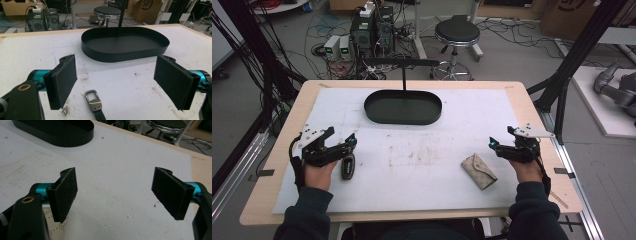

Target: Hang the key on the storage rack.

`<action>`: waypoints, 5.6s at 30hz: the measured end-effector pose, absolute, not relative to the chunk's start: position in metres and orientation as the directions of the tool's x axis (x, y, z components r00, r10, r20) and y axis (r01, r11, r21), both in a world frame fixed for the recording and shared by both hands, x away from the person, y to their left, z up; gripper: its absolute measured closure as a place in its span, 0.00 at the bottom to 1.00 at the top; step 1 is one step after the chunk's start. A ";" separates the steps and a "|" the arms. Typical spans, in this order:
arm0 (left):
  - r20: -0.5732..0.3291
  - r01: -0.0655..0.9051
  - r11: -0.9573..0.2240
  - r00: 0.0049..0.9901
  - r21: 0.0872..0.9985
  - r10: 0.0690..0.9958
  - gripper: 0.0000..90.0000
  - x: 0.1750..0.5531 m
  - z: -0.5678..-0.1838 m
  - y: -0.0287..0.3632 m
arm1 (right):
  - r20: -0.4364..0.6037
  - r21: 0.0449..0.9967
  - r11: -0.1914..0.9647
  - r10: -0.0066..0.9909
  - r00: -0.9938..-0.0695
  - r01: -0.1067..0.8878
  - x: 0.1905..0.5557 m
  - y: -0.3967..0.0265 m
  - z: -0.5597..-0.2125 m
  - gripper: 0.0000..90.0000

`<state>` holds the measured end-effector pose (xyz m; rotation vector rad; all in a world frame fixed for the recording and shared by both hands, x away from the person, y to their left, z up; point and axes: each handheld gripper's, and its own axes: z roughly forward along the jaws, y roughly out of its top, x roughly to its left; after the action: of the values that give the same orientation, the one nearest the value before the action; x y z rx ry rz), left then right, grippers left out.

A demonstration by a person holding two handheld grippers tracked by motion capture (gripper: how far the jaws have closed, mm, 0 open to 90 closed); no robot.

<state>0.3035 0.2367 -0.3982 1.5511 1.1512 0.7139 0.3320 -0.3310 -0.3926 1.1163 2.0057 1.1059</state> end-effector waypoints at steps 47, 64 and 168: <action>-0.051 0.660 -0.061 0.149 0.749 0.988 0.28 0.294 -0.447 0.215 | -0.067 0.866 0.293 0.872 -0.485 0.406 0.331 -0.331 -0.398 0.24; 0.002 0.659 -0.134 0.198 0.740 0.980 0.54 0.288 -0.448 0.204 | -0.073 0.862 0.299 0.872 -0.483 0.409 0.330 -0.330 -0.398 0.24; -0.007 0.651 -0.199 0.300 0.732 0.954 0.54 0.333 -0.446 0.204 | -0.061 0.844 0.315 0.861 -0.506 0.435 0.333 -0.329 -0.405 0.24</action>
<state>0.3331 0.2036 -0.4464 1.9366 1.4260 0.6132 0.3326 -0.3294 -0.4048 1.1418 2.0751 1.0968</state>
